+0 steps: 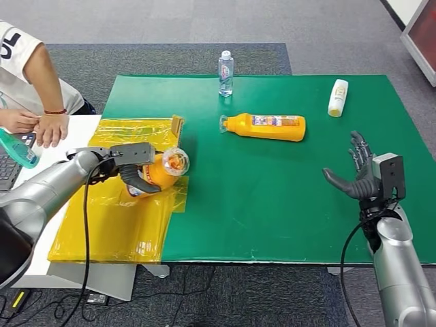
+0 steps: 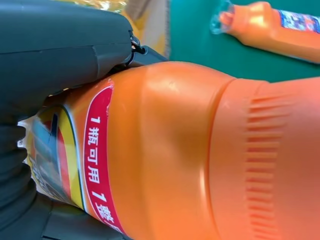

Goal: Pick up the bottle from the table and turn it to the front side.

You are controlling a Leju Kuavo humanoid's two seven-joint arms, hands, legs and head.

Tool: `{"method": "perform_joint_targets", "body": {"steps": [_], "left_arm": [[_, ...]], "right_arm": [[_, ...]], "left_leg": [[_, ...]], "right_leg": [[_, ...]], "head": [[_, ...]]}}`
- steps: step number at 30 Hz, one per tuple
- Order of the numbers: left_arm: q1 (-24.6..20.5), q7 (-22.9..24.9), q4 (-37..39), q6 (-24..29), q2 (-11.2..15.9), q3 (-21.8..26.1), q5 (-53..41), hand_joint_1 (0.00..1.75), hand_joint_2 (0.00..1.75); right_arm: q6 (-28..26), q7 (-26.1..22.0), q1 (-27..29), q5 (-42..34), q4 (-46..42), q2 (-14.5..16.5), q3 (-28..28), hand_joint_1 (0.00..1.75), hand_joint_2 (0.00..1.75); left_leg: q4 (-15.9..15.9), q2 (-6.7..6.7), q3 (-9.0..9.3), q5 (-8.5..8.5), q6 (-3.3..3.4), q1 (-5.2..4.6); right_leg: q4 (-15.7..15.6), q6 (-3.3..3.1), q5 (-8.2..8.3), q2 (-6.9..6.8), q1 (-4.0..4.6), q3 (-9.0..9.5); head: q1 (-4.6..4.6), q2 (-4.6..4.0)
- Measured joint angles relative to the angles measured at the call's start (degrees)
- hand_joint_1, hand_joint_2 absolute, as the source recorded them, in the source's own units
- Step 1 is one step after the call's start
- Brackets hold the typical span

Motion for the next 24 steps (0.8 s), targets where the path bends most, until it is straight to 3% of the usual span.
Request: {"method": "perform_joint_targets", "body": {"steps": [3,6,9,10,17,24], "left_arm": [[0.0,0.0,0.1,-0.6,-0.4,0.0,-0.3,0.91,1.75],[0.0,-0.5,0.1,-1.4,-0.5,0.1,-0.7,0.82,1.75],[0.0,-0.8,0.2,-1.9,-0.5,0.1,-1.0,1.46,1.75],[0.0,-0.8,0.2,-2.0,-0.5,0.2,-1.1,1.75,1.75],[0.0,0.2,0.4,-3.1,-0.7,0.5,-1.6,1.75,1.75],[-0.9,6.7,0.9,-5.2,-1.8,0.4,-3.1,1.75,1.75]], "right_arm": [[0.1,0.0,-0.8,0.4,0.3,0.0,0.2,0.00,1.75],[0.1,0.0,-1.4,0.7,0.7,0.0,0.4,0.00,1.75],[0.0,0.0,-1.7,0.8,1.0,0.0,0.5,0.00,1.75],[0.0,0.0,-1.7,0.8,1.1,0.0,0.5,0.00,1.75],[0.0,-0.4,-2.1,0.8,2.2,0.1,0.7,0.00,1.75],[-0.1,-1.3,-3.0,1.0,4.5,0.1,0.8,0.00,1.75]], "left_leg": [[0.0,0.00,0.00,0.01,0.00,0.00],[0.0,0.00,0.01,0.02,0.01,0.00],[0.0,-0.01,0.01,0.02,0.02,0.00],[0.0,-0.01,0.00,0.02,0.02,0.00],[0.0,-0.01,0.01,0.01,0.03,0.00],[0.0,-0.01,0.04,0.01,0.03,0.00]], "right_leg": [[0.0,0.01,0.01,0.00,0.00,0.00],[0.0,0.01,0.01,0.00,0.01,0.01],[0.0,0.01,0.01,-0.02,0.00,0.02],[0.0,0.02,0.01,-0.02,0.00,0.02],[0.0,0.02,0.01,-0.02,0.00,0.02],[0.0,0.00,0.03,0.00,0.00,0.03]], "head": [[0.00,0.00],[-0.01,0.00],[-0.01,0.00],[-0.01,0.00],[-0.01,0.00],[0.00,0.00]]}}
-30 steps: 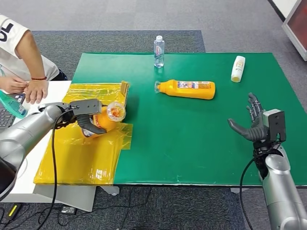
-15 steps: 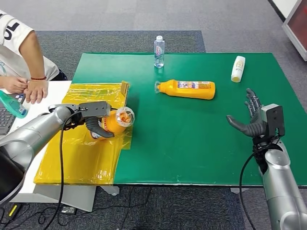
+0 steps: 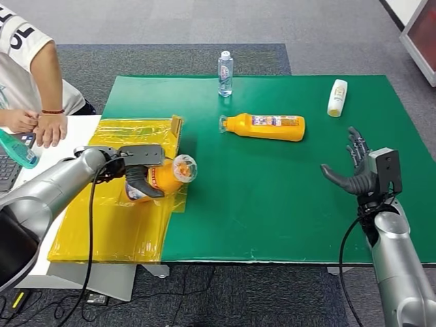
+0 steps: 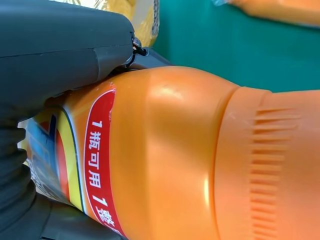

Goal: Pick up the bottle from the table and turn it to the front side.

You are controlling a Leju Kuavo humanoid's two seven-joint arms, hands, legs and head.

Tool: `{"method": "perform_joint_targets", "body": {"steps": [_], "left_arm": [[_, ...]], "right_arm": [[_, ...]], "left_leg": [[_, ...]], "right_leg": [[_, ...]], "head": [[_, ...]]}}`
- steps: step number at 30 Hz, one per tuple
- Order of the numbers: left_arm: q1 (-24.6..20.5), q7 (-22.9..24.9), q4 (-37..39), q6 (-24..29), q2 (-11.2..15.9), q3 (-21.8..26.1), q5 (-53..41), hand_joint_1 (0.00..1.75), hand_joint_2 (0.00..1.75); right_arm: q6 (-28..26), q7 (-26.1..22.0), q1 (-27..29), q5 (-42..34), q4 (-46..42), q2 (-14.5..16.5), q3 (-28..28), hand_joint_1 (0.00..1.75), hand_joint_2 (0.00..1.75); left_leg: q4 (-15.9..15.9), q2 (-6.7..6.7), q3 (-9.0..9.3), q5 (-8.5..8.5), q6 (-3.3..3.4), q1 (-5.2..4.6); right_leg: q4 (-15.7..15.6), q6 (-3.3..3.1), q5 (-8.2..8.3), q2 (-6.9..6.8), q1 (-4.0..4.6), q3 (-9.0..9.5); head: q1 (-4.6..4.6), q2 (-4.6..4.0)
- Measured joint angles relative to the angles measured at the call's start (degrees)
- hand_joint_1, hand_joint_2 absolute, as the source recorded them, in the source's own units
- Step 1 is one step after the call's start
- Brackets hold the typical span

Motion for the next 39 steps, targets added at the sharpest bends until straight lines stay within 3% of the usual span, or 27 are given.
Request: {"method": "perform_joint_targets", "body": {"steps": [10,18,19,22,23,39], "left_arm": [[-1.3,9.2,1.5,-2.6,-1.7,-0.5,-1.6,1.75,1.75],[-1.3,10.1,2.0,-2.0,-1.7,-1.0,-1.9,1.75,1.75],[-1.3,10.1,2.0,-1.9,-1.6,-1.0,-1.9,1.66,1.75],[-1.3,10.0,2.1,-1.4,-1.2,-1.1,-1.8,0.35,1.75],[-1.2,10.0,2.1,-1.2,-1.0,-1.2,-1.8,0.00,1.75],[1.4,10.3,2.5,1.8,-0.3,-1.3,-1.3,0.00,1.75]], "right_arm": [[-0.5,-0.5,-1.8,0.5,3.0,0.0,0.1,0.00,1.75],[-1.0,-1.0,-1.8,0.6,4.7,0.0,0.1,0.00,1.75],[-1.0,-1.0,-1.8,0.6,4.9,0.0,0.1,0.00,1.75],[-1.0,-1.1,-1.8,0.6,5.4,0.0,0.1,0.00,1.75],[-1.0,-1.1,-1.8,0.6,5.5,0.0,0.1,0.00,1.75],[-1.4,-1.3,-1.7,0.7,6.6,0.0,0.1,0.00,1.75]], "left_leg": [[0.0,0.01,0.03,0.02,-0.02,0.00],[0.0,0.01,0.03,0.02,-0.02,0.00],[0.0,0.01,0.03,0.01,-0.02,0.00],[0.0,0.01,0.03,0.02,-0.02,0.00],[0.0,0.01,0.03,0.02,-0.02,0.00],[0.0,-0.01,-0.04,0.03,0.02,-0.01]], "right_leg": [[0.0,-0.02,0.02,0.00,0.01,0.00],[0.0,-0.02,0.02,0.01,0.01,0.00],[0.0,-0.02,0.02,0.01,0.01,0.00],[0.0,-0.02,0.02,0.01,0.01,0.00],[0.0,-0.02,0.02,0.01,0.01,0.00],[0.0,0.03,-0.01,-0.03,-0.01,-0.02]], "head": [[-0.01,0.00],[0.00,0.00],[0.00,0.00],[-0.01,0.00],[-0.01,0.00],[-0.01,0.00]]}}
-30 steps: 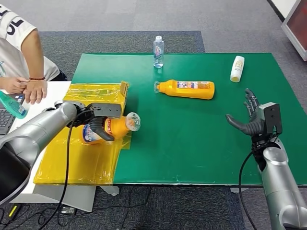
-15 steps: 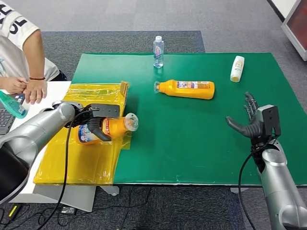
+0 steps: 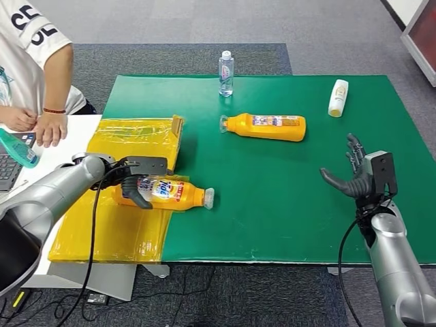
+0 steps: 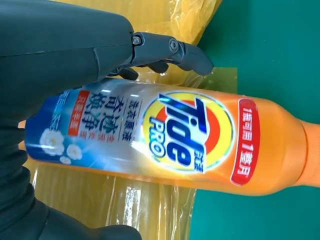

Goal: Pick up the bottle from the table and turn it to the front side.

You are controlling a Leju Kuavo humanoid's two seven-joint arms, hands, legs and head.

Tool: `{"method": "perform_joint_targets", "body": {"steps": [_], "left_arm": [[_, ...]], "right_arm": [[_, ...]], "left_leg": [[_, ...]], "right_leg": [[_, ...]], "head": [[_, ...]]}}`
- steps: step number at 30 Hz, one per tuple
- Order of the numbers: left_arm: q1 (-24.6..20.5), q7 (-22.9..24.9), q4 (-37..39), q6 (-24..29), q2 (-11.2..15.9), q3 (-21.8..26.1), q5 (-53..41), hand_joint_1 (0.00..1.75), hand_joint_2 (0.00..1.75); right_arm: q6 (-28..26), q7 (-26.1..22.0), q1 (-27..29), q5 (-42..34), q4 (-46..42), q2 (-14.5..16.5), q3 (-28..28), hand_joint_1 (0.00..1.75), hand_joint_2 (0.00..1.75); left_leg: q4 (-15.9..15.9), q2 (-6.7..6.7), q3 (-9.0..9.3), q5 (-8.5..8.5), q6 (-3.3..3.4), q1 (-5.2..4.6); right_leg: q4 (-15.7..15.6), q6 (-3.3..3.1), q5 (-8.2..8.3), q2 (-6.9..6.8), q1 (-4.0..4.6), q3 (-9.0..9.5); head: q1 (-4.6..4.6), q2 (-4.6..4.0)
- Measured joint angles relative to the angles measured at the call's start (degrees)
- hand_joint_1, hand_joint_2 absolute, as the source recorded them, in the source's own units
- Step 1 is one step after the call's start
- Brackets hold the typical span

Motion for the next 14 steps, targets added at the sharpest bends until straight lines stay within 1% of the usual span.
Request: {"method": "perform_joint_targets", "body": {"steps": [3,4,6,11,13,14], "left_arm": [[0.4,-0.8,0.0,2.3,0.0,-0.1,-0.1,0.00,1.75],[0.6,-1.2,0.0,3.8,0.0,0.0,-0.2,0.00,1.75],[1.2,-2.0,0.0,8.7,-0.2,0.2,-0.2,0.00,1.75],[4.6,-3.6,-1.2,25.3,-1.3,2.2,-2.0,0.00,1.75],[7.0,-2.0,-3.0,35.2,-2.0,3.6,-6.1,0.00,1.75],[7.7,-1.4,-3.6,38.0,-2.1,3.9,-7.4,0.00,1.75]], "right_arm": [[-0.4,0.0,0.3,0.0,0.0,0.0,0.0,0.00,1.75],[-0.6,0.0,0.4,0.0,-0.1,0.0,0.0,0.00,1.75],[-1.2,0.4,1.3,-0.1,-0.6,0.0,-0.2,0.00,1.75],[-3.0,2.9,6.8,0.0,-5.3,-0.1,-1.8,0.00,1.75],[-3.7,4.2,10.3,0.3,-8.6,0.0,-3.2,0.00,1.75],[-3.9,4.6,11.2,0.4,-9.5,0.0,-3.6,0.00,1.75]], "left_leg": [[0.0,0.00,0.01,0.00,0.00,0.00],[0.0,0.00,0.01,0.00,0.00,0.00],[0.0,0.00,0.02,0.00,0.00,0.00],[0.0,-0.01,0.01,-0.06,0.07,-0.01],[0.0,-0.11,0.02,-0.12,0.14,-0.03],[0.0,-0.14,0.03,-0.14,0.16,-0.04]], "right_leg": [[0.0,0.00,0.00,0.00,0.00,-0.01],[0.0,0.00,0.00,0.00,0.00,-0.01],[0.0,0.00,0.00,-0.01,0.00,-0.01],[0.0,0.05,-0.05,-0.04,-0.02,0.00],[0.0,0.12,-0.14,-0.17,-0.05,0.05],[0.0,0.14,-0.17,-0.21,-0.07,0.07]], "head": [[0.00,0.00],[0.00,0.00],[0.00,0.00],[0.00,0.00],[-0.01,0.00],[-0.01,0.00]]}}
